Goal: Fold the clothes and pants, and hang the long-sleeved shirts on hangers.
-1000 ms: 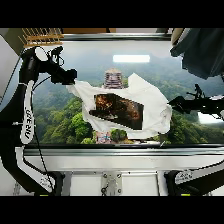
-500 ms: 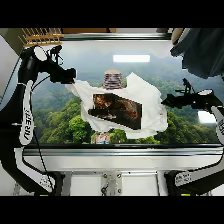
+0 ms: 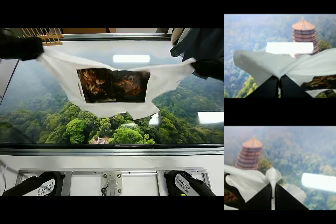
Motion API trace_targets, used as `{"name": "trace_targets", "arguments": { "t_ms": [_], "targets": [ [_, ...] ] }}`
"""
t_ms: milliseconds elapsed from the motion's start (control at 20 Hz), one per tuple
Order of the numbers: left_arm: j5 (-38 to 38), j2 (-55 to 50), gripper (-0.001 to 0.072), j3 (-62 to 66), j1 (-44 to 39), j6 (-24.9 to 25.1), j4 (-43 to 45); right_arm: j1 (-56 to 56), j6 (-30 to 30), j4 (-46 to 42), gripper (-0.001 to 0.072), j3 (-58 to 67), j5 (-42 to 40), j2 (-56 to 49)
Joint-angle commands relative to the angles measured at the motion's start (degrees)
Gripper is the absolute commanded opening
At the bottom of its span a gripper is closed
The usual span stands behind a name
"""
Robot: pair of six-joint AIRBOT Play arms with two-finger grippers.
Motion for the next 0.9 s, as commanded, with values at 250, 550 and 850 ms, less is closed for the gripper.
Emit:
{"name": "trace_targets", "arguments": {
  "t_ms": [250, 550, 850],
  "targets": [
    [1.2, 26.9, 0.0005, 0.0, 0.0, -0.2, 0.7, -4.2, 10.2, -0.3, 0.0008, 1.0, -2.8, 27.8],
    [1.4, 32.5, 0.0005, -1.0, 0.1, -0.5, 2.2, -5.8, 16.2, -0.3, 0.0008, 1.0, -1.9, 32.3],
    [2.8, 25.1, 0.0005, -21.6, 0.1, -2.8, 8.1, -5.2, 21.7, -0.4, 0.0007, 0.6, 15.0, 21.7]
  ]
}}
